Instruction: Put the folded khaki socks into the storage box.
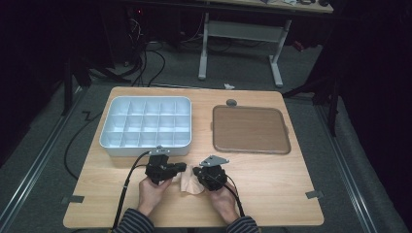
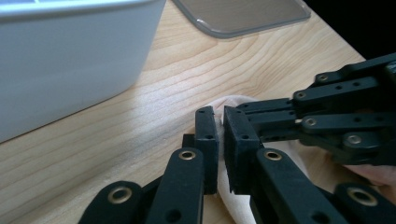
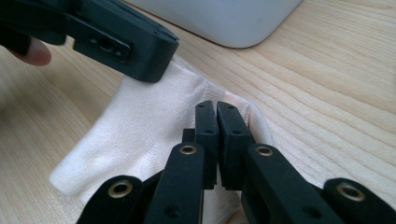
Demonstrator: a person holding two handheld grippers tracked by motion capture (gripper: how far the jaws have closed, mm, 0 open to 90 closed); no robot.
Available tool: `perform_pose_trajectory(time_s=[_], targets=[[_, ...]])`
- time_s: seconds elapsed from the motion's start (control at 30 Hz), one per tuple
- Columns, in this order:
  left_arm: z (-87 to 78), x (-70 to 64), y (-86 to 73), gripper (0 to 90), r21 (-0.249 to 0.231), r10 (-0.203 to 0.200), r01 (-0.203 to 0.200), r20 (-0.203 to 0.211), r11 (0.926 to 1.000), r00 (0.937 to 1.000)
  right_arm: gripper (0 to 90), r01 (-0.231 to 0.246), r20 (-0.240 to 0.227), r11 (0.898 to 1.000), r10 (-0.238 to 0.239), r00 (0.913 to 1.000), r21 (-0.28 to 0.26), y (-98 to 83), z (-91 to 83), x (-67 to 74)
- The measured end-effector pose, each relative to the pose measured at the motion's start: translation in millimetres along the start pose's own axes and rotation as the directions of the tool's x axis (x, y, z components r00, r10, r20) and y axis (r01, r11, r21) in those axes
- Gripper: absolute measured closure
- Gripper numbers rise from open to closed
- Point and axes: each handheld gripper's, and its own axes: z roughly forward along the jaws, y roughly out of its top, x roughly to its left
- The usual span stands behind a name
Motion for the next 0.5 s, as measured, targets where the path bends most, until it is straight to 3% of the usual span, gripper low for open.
perform_pose_trajectory(time_s=[0.5], targets=[[-5.7,-5.9,3.4,86.6,-0.021,0.020,-0.020,0.033,0.9996,0.9992,88.0,0.021,-0.023,1.000,-0.021,0.9995,0.003,2.7,5.5,4.4]])
